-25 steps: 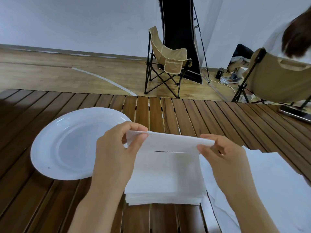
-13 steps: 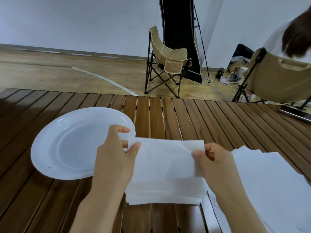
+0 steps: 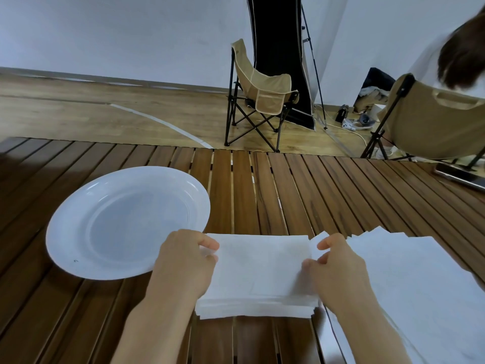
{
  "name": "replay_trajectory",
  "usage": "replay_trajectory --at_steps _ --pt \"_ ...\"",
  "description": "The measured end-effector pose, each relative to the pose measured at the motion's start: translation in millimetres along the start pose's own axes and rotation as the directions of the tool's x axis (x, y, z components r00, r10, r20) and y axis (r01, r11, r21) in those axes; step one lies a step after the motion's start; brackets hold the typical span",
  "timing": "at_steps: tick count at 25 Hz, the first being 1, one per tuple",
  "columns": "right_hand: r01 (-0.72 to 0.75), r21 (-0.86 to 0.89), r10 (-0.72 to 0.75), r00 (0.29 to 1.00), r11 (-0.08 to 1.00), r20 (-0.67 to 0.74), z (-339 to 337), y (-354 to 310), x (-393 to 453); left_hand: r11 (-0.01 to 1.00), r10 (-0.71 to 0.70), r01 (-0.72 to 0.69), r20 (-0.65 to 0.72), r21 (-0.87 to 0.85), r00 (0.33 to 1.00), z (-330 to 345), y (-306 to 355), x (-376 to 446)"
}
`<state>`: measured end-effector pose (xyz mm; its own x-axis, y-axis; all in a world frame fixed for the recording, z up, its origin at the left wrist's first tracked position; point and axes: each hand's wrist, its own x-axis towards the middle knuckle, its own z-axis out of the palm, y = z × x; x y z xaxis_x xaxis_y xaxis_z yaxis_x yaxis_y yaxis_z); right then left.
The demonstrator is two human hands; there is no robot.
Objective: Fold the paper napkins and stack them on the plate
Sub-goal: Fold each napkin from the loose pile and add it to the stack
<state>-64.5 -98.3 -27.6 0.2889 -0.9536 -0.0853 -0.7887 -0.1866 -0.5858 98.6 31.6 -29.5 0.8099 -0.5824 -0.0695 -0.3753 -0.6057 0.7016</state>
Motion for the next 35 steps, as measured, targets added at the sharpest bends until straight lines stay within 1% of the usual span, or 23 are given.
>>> replay_trajectory --at_steps 2,3,5,7,8,11,14,18,24,27,30,35 --pt "-0.027 -0.206 0.028 1.0 0.978 0.005 -3.0 3.0 -0.6 1.0 -0.009 0.009 -0.007 -0.019 1.0 -0.5 -0.9 1.1" --pt "-0.065 -0.285 0.074 0.997 0.956 0.022 -4.8 3.5 -1.8 1.0 -0.007 0.007 -0.014 -0.027 1.0 -1.1 -0.7 1.4" --pt "-0.12 -0.382 0.17 0.98 0.916 0.1 -6.0 5.7 -2.8 1.0 0.012 -0.013 -0.03 -0.028 0.999 -2.3 1.5 1.8" --pt "-0.095 -0.483 0.211 0.958 0.871 0.192 -3.0 8.5 -2.8 0.999 0.031 -0.033 -0.046 -0.031 0.998 -3.5 3.7 1.8" --pt "-0.089 -0.501 0.222 0.951 0.861 0.213 -0.9 11.0 -0.6 0.999 0.039 -0.041 -0.053 -0.033 0.998 -4.2 4.9 1.4" --pt "-0.155 -0.443 0.258 0.949 0.883 0.181 -0.1 9.6 -2.5 0.998 0.056 -0.059 -0.077 -0.03 0.995 -5.2 6.2 1.1" --pt "-0.149 -0.463 0.275 0.937 0.874 0.216 0.7 11.7 -1.6 0.998 0.05 -0.052 -0.085 -0.022 0.995 -5.4 7.6 -0.2" --pt "-0.18 -0.454 0.285 0.942 0.873 0.175 0.8 10.9 1.4 0.998 0.046 -0.048 -0.067 -0.03 0.997 -5.3 7.8 -1.0" --pt "-0.177 -0.36 0.232 0.966 0.916 0.118 -3.6 8.1 6.4 0.999 0.035 -0.038 -0.063 -0.036 0.997 -4.7 7.8 -0.5" --pt "-0.174 -0.351 0.227 0.967 0.92 0.114 -1.8 7.2 8.1 0.998 0.038 -0.041 -0.058 -0.042 0.998 -4.4 7.4 -0.2" --pt "-0.141 -0.352 0.198 0.972 0.925 0.13 1.5 14.5 11.4 0.998 0.04 -0.043 -0.051 -0.051 0.998 -3.8 6.4 1.0" --pt "-0.018 -0.281 0.076 0.978 0.96 0.196 5.3 19.2 14.7 0.998 0.038 -0.039 -0.031 -0.044 0.999 -2.5 5.1 1.8"
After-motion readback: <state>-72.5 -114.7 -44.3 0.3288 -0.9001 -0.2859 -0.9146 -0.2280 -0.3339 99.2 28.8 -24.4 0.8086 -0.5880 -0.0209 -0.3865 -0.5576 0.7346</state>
